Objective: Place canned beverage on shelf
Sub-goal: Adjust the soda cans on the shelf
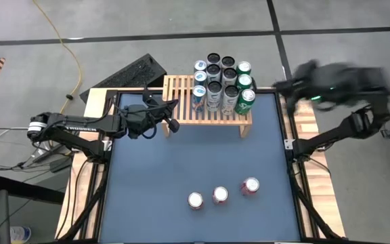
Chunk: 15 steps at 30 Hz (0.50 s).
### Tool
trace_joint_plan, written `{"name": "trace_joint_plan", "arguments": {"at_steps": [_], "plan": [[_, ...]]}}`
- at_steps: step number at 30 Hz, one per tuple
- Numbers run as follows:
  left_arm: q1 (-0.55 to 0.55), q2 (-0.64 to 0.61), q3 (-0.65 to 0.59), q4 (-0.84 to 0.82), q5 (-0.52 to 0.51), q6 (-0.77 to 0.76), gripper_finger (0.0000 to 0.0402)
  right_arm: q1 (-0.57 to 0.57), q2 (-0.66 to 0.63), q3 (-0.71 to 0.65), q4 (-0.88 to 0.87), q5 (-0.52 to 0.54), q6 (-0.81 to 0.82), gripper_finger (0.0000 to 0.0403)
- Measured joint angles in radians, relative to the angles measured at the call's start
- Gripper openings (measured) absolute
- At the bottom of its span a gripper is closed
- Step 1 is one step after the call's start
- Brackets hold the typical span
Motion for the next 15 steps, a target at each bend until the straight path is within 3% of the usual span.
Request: {"name": "trace_joint_plan", "arguments": {"at_steps": [6,11,15], "plan": [[0.015,0.0,0.0,0.001,-0.003,0.003,0.0,0.026,0.052,-0.232,0.067,-0.026,-0.008,0.0],[0.015,0.0,0.0,0.0,-0.002,0.003,0.0,0.011,0.074,-0.332,0.112,-0.024,-0.016,0.0],[0.016,0.0,0.0,-0.002,-0.002,0.003,0.0,-0.023,0.096,-0.372,0.204,-0.096,-0.081,0.0]]}}
